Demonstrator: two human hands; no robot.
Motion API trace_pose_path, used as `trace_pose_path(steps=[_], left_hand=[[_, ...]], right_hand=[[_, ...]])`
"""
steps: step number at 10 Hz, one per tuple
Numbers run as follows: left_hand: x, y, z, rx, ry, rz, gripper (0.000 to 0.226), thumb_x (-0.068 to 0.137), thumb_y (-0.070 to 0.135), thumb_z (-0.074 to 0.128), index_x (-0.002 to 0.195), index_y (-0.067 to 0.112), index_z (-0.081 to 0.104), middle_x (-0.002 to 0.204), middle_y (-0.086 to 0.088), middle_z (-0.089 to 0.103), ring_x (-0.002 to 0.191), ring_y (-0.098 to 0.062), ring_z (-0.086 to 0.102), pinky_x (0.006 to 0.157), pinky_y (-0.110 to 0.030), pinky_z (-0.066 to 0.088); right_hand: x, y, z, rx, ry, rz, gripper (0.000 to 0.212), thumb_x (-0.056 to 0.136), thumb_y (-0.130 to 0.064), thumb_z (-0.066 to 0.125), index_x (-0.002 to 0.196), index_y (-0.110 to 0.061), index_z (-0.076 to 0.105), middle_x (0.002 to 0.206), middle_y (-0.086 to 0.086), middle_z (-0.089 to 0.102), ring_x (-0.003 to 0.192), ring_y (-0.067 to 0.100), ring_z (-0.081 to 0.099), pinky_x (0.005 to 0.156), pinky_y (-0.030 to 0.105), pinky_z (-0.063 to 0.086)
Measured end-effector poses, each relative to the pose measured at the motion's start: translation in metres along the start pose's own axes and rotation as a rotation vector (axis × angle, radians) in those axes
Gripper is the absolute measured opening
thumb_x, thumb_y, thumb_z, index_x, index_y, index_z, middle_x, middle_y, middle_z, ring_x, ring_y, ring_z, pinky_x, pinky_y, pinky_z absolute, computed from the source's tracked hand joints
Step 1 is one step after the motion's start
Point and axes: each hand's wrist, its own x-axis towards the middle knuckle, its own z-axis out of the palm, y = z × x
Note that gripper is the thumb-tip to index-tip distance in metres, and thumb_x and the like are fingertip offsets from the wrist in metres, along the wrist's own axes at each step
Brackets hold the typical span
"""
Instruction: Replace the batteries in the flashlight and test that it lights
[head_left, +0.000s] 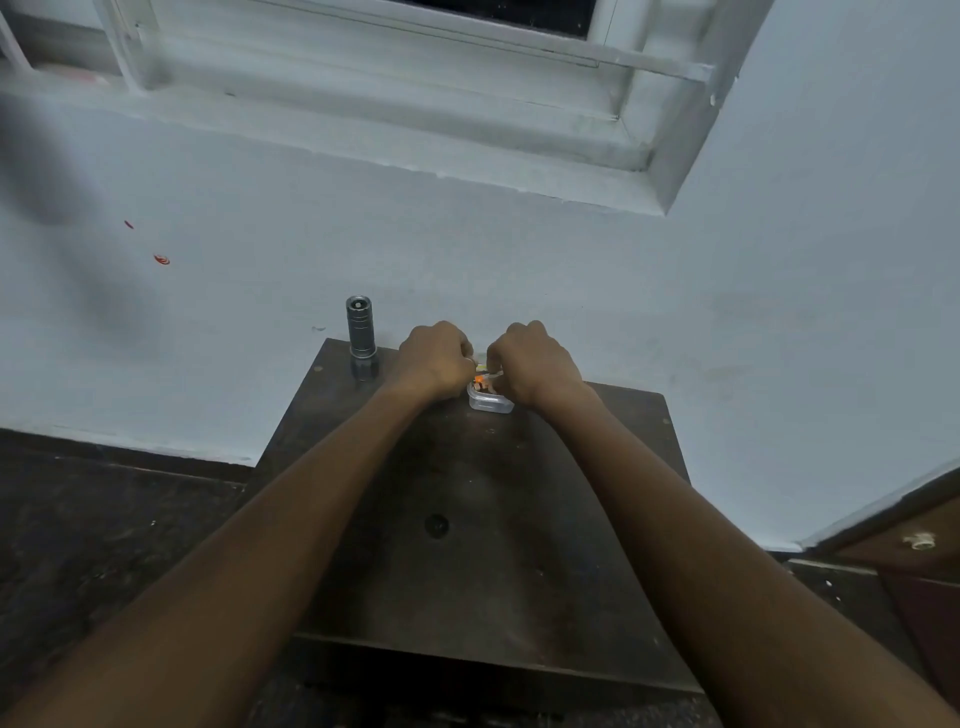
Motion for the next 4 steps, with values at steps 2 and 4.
trace_pose_path(steps=[2,4], left_hand=[[-0.0031,0.0001,0.0001,0.001,0.013,-0.002,0.018,0.087,0.015,0.061,0.100,0.016,0.073,0.102,-0.008,0.073,0.093,-0.028,0.066,0.081,-0.033,0.052],[-0.0022,-0.0010,0.0017,0.055,0.020,-0.014,0.024,0.088,0.024,0.059,0.108,0.019,0.071,0.113,-0.006,0.071,0.104,-0.028,0.063,0.080,-0.031,0.048]], right_hand=[[-0.0031,-0.0032,0.0020,-0.039,0.070,0.037,0.018,0.093,-0.015,0.061,0.104,-0.001,0.065,0.107,0.014,0.057,0.108,0.033,0.050,0.071,0.034,0.036],[-0.0016,-0.0012,0.0012,0.031,0.074,0.063,0.019,0.091,-0.016,0.061,0.105,-0.003,0.066,0.109,0.014,0.057,0.111,0.034,0.049,0.072,0.034,0.038]])
